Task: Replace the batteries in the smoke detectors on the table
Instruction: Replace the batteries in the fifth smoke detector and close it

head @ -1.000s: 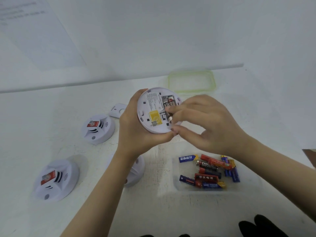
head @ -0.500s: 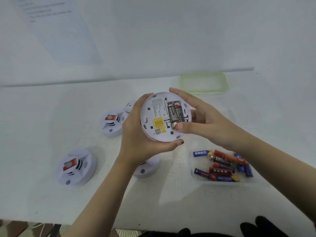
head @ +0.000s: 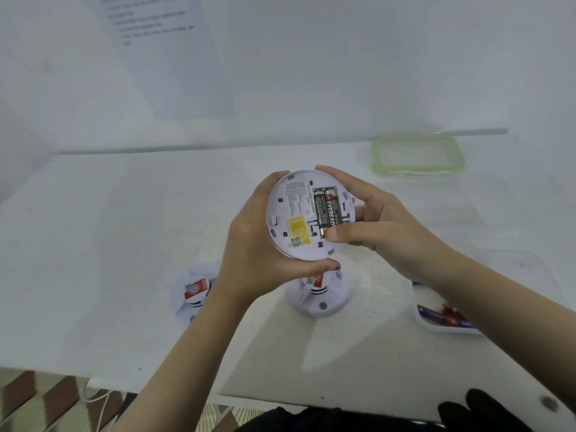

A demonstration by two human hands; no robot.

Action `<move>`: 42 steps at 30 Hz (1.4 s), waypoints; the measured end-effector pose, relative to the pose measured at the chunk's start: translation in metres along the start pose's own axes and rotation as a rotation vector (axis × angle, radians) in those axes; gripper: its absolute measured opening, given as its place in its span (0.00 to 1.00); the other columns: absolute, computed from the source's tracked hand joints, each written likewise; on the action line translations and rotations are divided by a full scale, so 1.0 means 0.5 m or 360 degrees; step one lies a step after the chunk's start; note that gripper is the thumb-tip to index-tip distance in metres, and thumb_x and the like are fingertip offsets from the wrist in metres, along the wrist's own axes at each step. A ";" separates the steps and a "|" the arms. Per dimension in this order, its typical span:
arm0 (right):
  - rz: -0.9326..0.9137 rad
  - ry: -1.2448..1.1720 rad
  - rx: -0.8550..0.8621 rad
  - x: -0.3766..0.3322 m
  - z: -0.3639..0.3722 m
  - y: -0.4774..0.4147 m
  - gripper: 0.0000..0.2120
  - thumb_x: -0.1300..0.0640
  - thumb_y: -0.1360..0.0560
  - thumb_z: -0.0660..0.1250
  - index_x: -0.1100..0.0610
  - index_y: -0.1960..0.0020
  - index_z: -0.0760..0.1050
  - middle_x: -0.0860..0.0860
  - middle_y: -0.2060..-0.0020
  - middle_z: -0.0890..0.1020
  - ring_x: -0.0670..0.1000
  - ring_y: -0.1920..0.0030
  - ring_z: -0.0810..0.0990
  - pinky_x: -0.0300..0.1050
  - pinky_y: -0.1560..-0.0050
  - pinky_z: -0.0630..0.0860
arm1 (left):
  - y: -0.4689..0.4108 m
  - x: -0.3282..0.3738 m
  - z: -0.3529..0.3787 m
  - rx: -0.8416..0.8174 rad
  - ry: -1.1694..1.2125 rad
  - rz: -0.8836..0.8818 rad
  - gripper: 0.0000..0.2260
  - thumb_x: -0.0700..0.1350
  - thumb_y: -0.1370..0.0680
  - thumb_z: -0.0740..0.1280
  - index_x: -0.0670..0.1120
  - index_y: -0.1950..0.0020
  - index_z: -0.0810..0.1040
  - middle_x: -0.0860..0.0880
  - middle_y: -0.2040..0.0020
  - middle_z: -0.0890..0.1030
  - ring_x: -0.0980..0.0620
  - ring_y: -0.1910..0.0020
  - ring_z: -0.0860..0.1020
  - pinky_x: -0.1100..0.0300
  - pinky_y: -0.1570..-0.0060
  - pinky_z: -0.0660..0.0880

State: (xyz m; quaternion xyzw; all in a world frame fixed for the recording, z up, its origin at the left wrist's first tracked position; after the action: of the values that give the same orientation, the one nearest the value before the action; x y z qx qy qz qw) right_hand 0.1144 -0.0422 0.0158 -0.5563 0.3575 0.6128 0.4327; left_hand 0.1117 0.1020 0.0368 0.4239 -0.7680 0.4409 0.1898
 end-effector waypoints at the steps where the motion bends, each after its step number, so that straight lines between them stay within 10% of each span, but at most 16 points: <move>1: 0.0031 -0.0012 -0.0012 0.005 0.007 -0.008 0.36 0.68 0.35 0.70 0.46 0.31 0.69 0.58 0.48 0.83 0.54 0.50 0.82 0.48 0.47 0.78 | 0.001 -0.010 -0.009 -0.0046 0.0032 -0.0034 0.44 0.59 0.45 0.80 0.58 0.34 0.64 0.66 0.42 0.74 0.69 0.43 0.74 0.75 0.48 0.71; 10: 0.0297 0.0017 -0.0298 0.026 0.051 -0.082 0.22 0.56 0.25 0.63 0.50 0.32 0.70 0.56 0.43 0.81 0.56 0.46 0.82 0.43 0.50 0.78 | 0.018 -0.084 -0.092 -0.0169 0.0144 -0.0072 0.43 0.50 0.44 0.84 0.44 0.33 0.71 0.56 0.40 0.78 0.60 0.40 0.77 0.68 0.43 0.73; 15: 0.0135 0.1126 0.0267 0.022 -0.038 -0.167 0.12 0.55 0.23 0.65 0.46 0.41 0.76 0.49 0.50 0.83 0.48 0.48 0.81 0.40 0.46 0.74 | 0.027 -0.129 -0.127 -0.0150 0.0151 -0.0082 0.42 0.49 0.43 0.83 0.42 0.33 0.72 0.55 0.38 0.78 0.60 0.39 0.76 0.70 0.42 0.71; 21: 0.0498 0.2332 0.0028 0.098 -0.051 -0.247 0.22 0.44 0.26 0.66 0.45 0.33 0.70 0.47 0.35 0.74 0.50 0.36 0.71 0.45 0.40 0.62 | 0.027 -0.175 -0.167 -0.0142 0.0147 -0.0066 0.43 0.54 0.43 0.81 0.46 0.32 0.70 0.62 0.36 0.75 0.65 0.36 0.73 0.72 0.40 0.69; 27: 0.0523 0.2641 0.0102 0.134 -0.037 -0.290 0.22 0.46 0.25 0.64 0.57 0.37 0.73 0.52 0.41 0.79 0.54 0.38 0.74 0.55 0.28 0.43 | 0.022 -0.219 -0.204 -0.0108 0.0161 -0.0085 0.42 0.55 0.43 0.80 0.47 0.32 0.70 0.64 0.37 0.74 0.66 0.37 0.73 0.72 0.41 0.69; 34: 0.0156 0.1783 0.0688 0.070 -0.034 -0.277 0.25 0.48 0.30 0.72 0.59 0.38 0.75 0.50 0.44 0.80 0.52 0.46 0.78 0.44 0.44 0.70 | 0.024 -0.250 -0.229 -0.0119 0.0229 -0.0107 0.42 0.53 0.43 0.80 0.48 0.32 0.70 0.68 0.38 0.75 0.65 0.36 0.73 0.73 0.41 0.69; 42: -0.0347 0.1262 0.0111 -0.015 0.173 -0.220 0.28 0.54 0.35 0.76 0.52 0.36 0.75 0.45 0.43 0.78 0.40 0.43 0.75 0.32 0.39 0.67 | 0.013 -0.263 -0.241 -0.0264 0.0317 -0.0138 0.43 0.45 0.43 0.83 0.46 0.31 0.71 0.61 0.38 0.77 0.58 0.37 0.75 0.69 0.43 0.71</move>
State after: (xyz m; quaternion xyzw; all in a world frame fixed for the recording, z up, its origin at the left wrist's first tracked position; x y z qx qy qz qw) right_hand 0.1843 0.0769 0.0387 -0.7689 0.4561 0.2890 0.3423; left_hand 0.1710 0.2683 0.0110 0.3937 -0.7601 0.4073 0.3184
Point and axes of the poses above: each hand's wrist, its own y-axis away from the middle knuckle, its own z-axis out of the palm, x = y × z, the point moved 7 cm from there along -y, towards the middle knuckle
